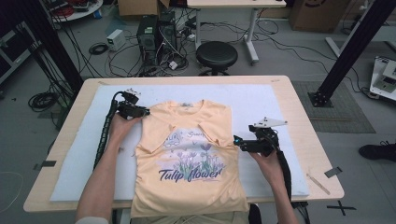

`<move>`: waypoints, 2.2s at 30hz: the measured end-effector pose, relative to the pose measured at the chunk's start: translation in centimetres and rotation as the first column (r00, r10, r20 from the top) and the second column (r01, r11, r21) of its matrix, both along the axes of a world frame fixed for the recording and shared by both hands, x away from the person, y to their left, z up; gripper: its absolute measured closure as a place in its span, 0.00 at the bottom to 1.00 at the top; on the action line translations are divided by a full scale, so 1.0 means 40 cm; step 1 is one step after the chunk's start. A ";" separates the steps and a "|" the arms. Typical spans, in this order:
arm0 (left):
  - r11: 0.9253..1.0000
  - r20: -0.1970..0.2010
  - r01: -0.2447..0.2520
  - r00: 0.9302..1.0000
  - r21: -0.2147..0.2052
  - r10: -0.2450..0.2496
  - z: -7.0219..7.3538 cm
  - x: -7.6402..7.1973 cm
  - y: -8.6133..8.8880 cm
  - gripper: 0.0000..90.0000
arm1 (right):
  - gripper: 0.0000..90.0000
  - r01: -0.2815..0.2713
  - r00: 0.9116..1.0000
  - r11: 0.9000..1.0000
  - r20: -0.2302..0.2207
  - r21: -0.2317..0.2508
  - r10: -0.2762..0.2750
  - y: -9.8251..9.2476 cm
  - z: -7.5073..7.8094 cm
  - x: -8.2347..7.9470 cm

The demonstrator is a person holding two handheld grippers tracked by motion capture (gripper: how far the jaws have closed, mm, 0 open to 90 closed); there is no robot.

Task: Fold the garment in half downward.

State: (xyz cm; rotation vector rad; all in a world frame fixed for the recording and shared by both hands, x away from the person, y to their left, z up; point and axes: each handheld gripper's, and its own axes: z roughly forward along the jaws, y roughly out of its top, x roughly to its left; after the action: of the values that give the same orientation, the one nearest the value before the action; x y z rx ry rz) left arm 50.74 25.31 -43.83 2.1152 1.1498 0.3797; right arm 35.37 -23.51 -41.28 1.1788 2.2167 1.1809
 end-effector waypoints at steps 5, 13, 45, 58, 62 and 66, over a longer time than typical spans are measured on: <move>0.998 -0.023 -0.009 1.000 -0.063 0.007 -0.006 0.001 0.015 0.91 | 0.23 0.001 1.000 1.000 0.006 0.003 -0.001 -0.002 0.002 -0.001; 0.982 -0.029 -0.041 0.999 -0.187 0.036 -0.027 -0.002 0.043 0.94 | 0.23 0.004 1.000 1.000 0.000 -0.001 -0.004 -0.003 0.000 -0.001; 0.980 0.002 -0.051 0.999 -0.193 0.052 -0.034 -0.013 0.040 0.95 | 0.28 0.010 0.996 0.997 -0.092 -0.075 -0.017 0.071 0.048 0.277; 0.981 0.005 -0.050 0.999 -0.190 0.052 -0.034 -0.013 0.040 0.94 | 0.28 -0.032 0.993 0.986 -0.119 -0.164 0.013 0.111 0.088 0.397; 0.980 0.006 -0.051 0.999 -0.191 0.053 -0.034 -0.014 0.039 0.94 | 0.28 -0.038 0.984 0.991 -0.177 -0.129 0.015 0.100 0.069 0.442; 0.981 0.006 -0.048 0.999 -0.190 0.050 -0.034 -0.013 0.041 0.94 | 0.32 -0.040 0.966 0.993 -0.256 -0.107 0.011 0.074 0.010 0.464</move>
State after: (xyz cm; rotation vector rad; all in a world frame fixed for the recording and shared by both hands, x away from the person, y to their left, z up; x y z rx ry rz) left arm 50.21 26.94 -45.20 1.9205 1.1856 0.2913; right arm 53.93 -20.54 -40.87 1.3238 2.4571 0.9453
